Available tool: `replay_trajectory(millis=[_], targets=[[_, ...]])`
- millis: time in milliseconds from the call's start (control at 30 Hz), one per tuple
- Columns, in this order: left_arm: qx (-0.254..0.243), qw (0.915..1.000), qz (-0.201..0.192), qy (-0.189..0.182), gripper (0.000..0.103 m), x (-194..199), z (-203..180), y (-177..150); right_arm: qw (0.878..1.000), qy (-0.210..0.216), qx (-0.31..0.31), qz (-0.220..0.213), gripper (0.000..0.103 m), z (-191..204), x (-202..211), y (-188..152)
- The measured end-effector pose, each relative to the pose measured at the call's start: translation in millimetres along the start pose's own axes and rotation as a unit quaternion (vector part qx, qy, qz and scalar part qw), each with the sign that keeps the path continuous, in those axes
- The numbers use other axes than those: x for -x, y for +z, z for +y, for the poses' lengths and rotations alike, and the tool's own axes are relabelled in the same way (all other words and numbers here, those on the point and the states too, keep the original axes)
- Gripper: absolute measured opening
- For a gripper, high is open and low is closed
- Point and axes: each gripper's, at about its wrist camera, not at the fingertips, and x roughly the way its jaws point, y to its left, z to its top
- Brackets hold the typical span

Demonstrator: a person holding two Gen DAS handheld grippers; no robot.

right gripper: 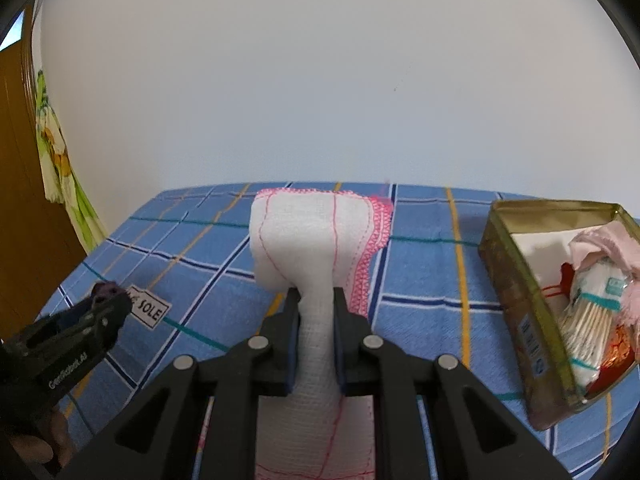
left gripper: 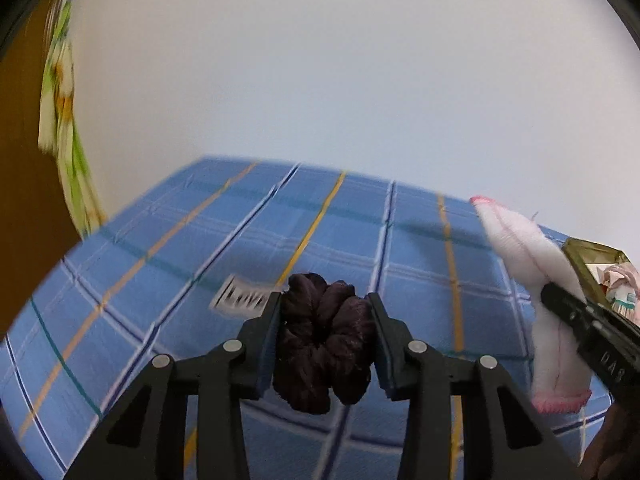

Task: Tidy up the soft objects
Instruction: 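Lift the towel with the right tool while the left tool lifts the scrunchie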

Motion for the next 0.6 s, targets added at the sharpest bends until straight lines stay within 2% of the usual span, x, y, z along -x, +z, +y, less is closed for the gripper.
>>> replay_trajectory(millis=[133,267,433,600], targets=[[-0.039,0.9989,-0.025,0.013,0.043,-1.1,-31.1,13.6,1.000,-0.008,0.007,-0.020,0.014,-12.1,13.0,0.4],[-0.059,0.9977,-0.033,0.009,0.043,-6.0,-59.5,21.1,0.998,-0.024,0.035,-0.038,0.014,-25.3,27.7,-3.8],[-0.047,0.9986,-0.026,-0.004,0.043,-20.5,-90.5,33.6,0.997,-0.046,0.042,-0.053,0.014,-48.6,39.8,-3.9],[-0.037,0.9989,-0.027,-0.009,0.043,-29.2,-121.0,35.4,0.997,-0.047,0.023,-0.062,0.014,-64.8,47.6,1.4]])
